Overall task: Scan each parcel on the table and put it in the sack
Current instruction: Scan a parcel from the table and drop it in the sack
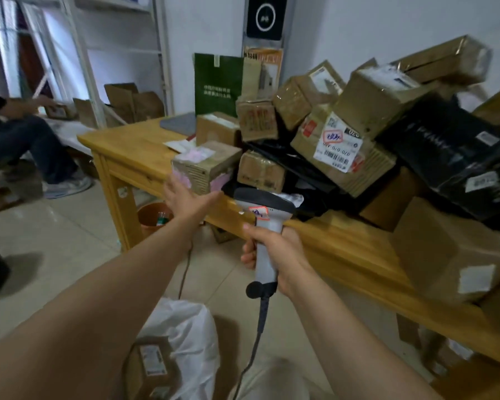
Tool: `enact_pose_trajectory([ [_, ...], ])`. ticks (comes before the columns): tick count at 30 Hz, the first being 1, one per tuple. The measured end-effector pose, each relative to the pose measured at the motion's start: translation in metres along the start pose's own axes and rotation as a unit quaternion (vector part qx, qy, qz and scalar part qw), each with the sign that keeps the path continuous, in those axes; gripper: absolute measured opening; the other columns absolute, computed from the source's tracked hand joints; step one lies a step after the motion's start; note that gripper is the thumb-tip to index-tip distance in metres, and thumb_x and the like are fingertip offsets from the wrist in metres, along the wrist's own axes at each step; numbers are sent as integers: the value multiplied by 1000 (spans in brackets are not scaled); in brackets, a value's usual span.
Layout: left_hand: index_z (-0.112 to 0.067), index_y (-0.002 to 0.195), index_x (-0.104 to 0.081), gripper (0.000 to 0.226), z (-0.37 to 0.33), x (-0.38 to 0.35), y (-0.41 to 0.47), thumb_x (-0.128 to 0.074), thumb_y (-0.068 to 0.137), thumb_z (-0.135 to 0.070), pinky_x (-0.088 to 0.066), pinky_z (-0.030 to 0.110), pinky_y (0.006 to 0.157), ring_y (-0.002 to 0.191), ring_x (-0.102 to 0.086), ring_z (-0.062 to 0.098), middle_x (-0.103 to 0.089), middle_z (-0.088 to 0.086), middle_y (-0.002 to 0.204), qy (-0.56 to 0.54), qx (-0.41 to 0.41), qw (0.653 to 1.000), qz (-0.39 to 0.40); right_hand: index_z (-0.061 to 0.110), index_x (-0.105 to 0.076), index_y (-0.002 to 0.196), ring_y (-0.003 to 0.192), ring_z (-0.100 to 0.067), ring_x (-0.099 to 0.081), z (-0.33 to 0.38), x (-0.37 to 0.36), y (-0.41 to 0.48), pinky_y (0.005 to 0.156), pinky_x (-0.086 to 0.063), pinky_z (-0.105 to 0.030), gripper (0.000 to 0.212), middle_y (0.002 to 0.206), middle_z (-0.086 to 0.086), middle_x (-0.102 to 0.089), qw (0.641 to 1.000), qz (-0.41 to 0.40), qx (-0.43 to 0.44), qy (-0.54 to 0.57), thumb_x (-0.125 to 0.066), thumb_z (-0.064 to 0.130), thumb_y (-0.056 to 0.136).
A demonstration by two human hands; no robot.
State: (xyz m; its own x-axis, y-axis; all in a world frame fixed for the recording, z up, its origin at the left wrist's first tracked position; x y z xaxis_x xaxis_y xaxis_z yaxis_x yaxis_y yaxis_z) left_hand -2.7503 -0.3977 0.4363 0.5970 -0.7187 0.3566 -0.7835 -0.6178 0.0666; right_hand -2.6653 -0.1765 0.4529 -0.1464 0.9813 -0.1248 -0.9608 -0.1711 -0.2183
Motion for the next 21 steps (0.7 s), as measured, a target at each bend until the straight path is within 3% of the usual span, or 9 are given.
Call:
enact_pose_trajectory([
  [3,-15,153,13,134,-15,-4,28,-86,66,-38,-5,45,121,149,6,29,7,11,162,20,30,999,15,4,-60,86,51,-19,-59,6,-1,15,54,-52,-31,15,61,-9,-62,1000,8,1,-4,-69,16,85],
  [6,-20,153,17,140,-14,-4,49,-89,62,-33,-12,47,120,148,-4,31,-4,13,161,12,38,999,17,3,-59,89,49,-18,-59,3,0,26,54,-52,-31,18,61,-9,-61,1000,8,-12,-1,-70,16,84],
  [12,-37,153,2,139,-8,23,44,-93,51,-29,-26,53,115,145,-20,31,-18,13,158,-104,-12,995,-2,4,-56,86,45,-19,-56,-6,1,37,50,-48,-30,16,58,-10,-58,999,6,-30,22,-70,13,84],
  [16,-37,153,-12,111,3,46,2,-85,70,-21,-48,42,98,131,-43,27,-28,4,155,-246,36,968,-29,4,-58,85,43,-18,-56,-13,0,32,45,-47,-26,15,55,-8,-59,998,14,-37,45,-70,12,83],
  [19,-24,142,-43,80,16,46,-36,-80,71,-34,-58,40,74,103,-60,30,-53,13,132,-350,121,927,62,5,-59,81,42,-17,-57,-18,0,26,43,-46,-23,12,55,-8,-61,996,16,-42,77,-70,11,84],
  [21,-16,120,-65,46,15,46,-73,-70,79,-38,-54,40,85,94,-61,32,-64,21,110,-397,166,894,123,5,-61,85,48,-19,-62,-24,-3,21,45,-47,-23,12,61,-10,-65,993,22,-51,101,-70,12,84],
])
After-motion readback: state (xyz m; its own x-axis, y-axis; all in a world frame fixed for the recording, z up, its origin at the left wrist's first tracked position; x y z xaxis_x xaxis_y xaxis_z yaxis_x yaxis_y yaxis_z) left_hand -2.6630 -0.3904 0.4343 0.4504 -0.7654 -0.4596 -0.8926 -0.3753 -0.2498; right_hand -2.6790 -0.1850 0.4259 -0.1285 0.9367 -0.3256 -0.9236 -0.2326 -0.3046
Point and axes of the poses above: each hand's wrist, its own y-axis towards the middle knuckle, its own x-axis out of the back of the hand, z = x × y, the point moved 8 cm from there along y, towards the middle knuckle
